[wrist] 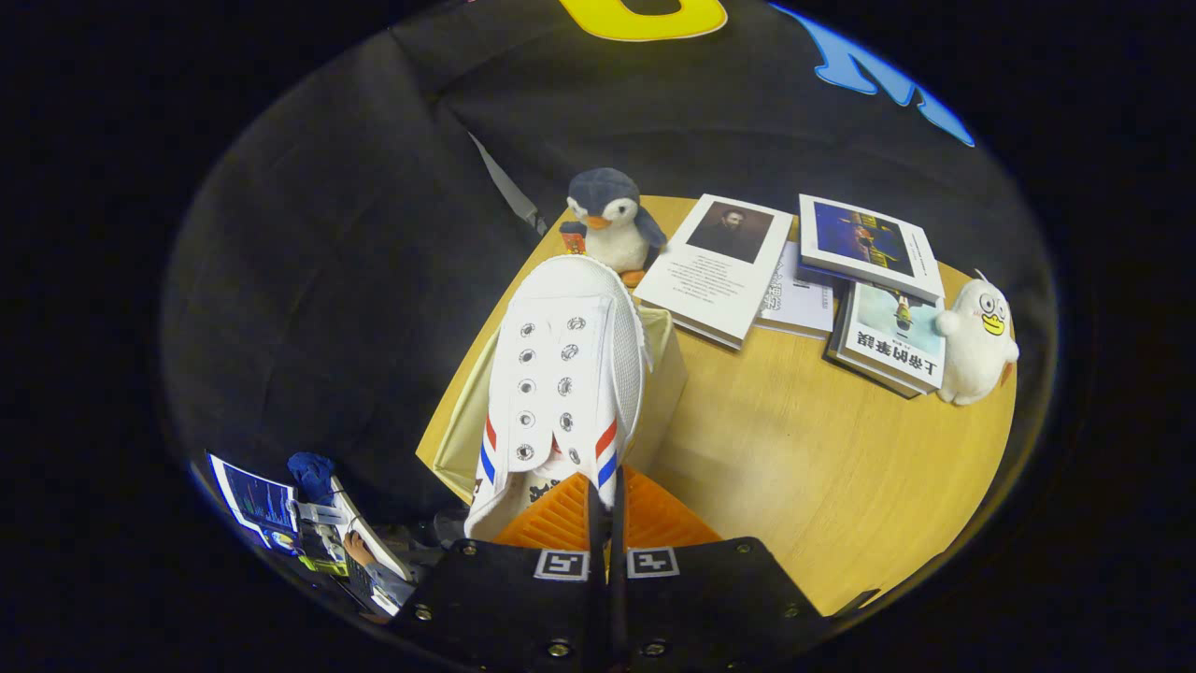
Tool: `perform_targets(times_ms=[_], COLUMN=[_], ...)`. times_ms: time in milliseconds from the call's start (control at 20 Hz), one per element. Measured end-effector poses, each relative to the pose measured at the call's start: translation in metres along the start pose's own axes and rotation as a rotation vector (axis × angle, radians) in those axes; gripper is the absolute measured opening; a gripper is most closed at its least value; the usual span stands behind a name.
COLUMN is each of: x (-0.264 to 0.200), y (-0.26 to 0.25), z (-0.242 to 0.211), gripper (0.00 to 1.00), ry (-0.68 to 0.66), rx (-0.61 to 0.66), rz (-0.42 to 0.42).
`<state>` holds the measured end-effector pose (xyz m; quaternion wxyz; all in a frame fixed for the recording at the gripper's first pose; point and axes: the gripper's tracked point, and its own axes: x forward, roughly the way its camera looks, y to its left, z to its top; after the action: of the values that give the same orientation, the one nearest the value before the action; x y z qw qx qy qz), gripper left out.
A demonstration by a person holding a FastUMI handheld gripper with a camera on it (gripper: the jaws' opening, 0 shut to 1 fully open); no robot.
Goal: Open the storage box then place both shoes into the box .Put the left shoe in first, then the right shoe, with the right side of both shoes facing outward in a uniform manner.
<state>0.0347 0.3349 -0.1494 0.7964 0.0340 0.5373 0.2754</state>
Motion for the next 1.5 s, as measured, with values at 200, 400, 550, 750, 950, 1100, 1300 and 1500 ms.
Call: perform_targets(times_ms=[200,400,550,750,950,1100,1300,1500], x=[0.023,0.048,0.063,0.078,0.085,0.074,0.025,-0.038], y=[0.025,0.042,0.048,0.054,0.073,0.063,0.047,0.007], z=[0.005,0.003,0.003,0.006,0.014,0.03,0.052,0.066], gripper=[0.01,0.01,0.01,0.01,0.31,0.77,0.98,0.98], ry=[0.037,0.083,0.104,0.121,0.091,0.008,-0.158,-0.376], rx=[-0.043,-0.077,-0.097,-0.122,-0.099,-0.164,-0.13,-0.084], rz=[0.013,0.013,-0.005,-0.017,0.051,0.042,0.065,-0.013])
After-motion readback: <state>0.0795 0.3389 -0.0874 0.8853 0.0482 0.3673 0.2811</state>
